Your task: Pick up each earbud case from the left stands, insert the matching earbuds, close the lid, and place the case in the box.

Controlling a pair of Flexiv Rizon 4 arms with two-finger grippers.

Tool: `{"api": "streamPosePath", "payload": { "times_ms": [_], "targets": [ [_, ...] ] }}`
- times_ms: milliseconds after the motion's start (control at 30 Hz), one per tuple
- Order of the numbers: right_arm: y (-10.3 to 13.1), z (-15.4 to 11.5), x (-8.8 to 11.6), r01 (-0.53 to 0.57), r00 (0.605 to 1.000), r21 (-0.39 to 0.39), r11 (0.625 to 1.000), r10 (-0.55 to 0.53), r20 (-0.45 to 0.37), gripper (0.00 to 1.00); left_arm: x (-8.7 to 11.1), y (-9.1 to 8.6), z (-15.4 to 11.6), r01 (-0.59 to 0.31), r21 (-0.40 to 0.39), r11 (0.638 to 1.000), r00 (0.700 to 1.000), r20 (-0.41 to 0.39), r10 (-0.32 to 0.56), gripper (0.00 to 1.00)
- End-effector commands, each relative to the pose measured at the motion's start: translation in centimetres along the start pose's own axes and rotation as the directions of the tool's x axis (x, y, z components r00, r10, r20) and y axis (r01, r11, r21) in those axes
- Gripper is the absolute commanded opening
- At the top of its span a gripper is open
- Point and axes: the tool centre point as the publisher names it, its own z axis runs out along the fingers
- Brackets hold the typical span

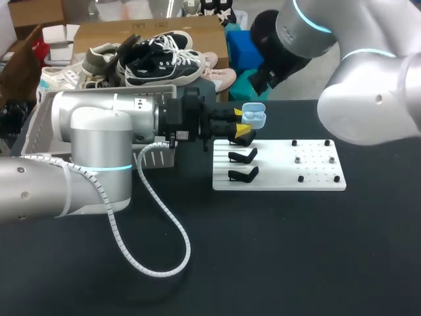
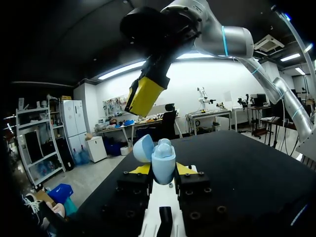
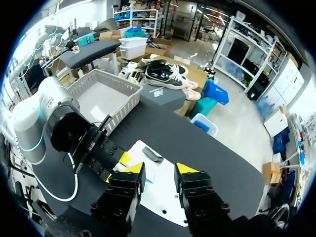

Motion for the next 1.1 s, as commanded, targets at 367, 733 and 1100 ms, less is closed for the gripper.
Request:
{"api": "streamPosePath", "payload": {
  "times_ms": [367,733,1100],
  "targets": [
    [-0.7,4.0,-1.4,-0.029,0.997,-0.016,0.999,0.028,-0.07,0.34,0.0,-0.1,0.0,-0.001,-0.002,1.0,1.0,0.001,0.001,0.0],
    [0.0,3.9,0.6,-0.031,0.997,-0.023,0.999,0.029,-0.077,0.33,0.0,-0.1,0.0,-0.001,-0.002,1.0,1.0,0.001,0.001,0.0],
    [0.5,3.0,1.6,-0.029,0.998,-0.024,0.999,0.027,-0.054,0.31,0.0,-0.1,0.0,-0.001,-0.002,1.0,1.0,0.001,0.001,0.0]
  ]
}}
